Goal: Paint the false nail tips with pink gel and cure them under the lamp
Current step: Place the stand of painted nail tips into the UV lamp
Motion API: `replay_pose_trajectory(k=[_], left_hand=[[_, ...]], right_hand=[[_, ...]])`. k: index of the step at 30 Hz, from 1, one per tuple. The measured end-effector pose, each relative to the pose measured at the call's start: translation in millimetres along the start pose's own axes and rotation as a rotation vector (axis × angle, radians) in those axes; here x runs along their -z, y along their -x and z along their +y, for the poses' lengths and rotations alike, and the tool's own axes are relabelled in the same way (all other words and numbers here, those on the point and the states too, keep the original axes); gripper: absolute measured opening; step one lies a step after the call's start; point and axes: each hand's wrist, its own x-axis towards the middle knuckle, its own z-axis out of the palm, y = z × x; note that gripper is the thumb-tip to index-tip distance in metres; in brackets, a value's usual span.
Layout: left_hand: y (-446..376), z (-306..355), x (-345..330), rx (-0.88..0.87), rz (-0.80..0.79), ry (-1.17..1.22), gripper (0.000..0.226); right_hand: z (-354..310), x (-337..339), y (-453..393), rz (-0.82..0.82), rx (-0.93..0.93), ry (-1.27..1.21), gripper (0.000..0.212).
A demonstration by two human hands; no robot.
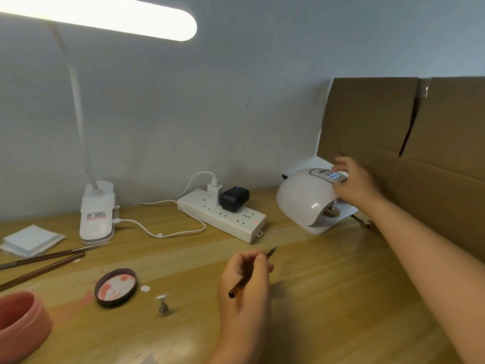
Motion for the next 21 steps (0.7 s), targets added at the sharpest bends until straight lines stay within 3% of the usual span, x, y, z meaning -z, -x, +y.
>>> replay_pose_trajectory(k=[4,14,18,21], left_hand=[[0.2,-0.8,-0.5,0.008,-0.007,-0.011,0.018],[-0.6,-2.5,-0.5,0.006,-0.015,-0.014,0.017],[-2.7,-5.2,-1.0,0.007,-0.005,0.02,0.02],[-3.2,-5.9,-1.3,-0.011,-0.008,0.037,0.021]], right_hand=[[0.3,2.3,-14.3,-0.184,0.028,0.111,0.077],[-9.8,-0.3,-30.4,-0.306,0.061,0.362,0.091],[-9.3,-1.8,-30.8,-0.296,0.06,0.312,0.091],[3.1,-2.3,-28.3,-0.252,-0.008,0.049,0.089]])
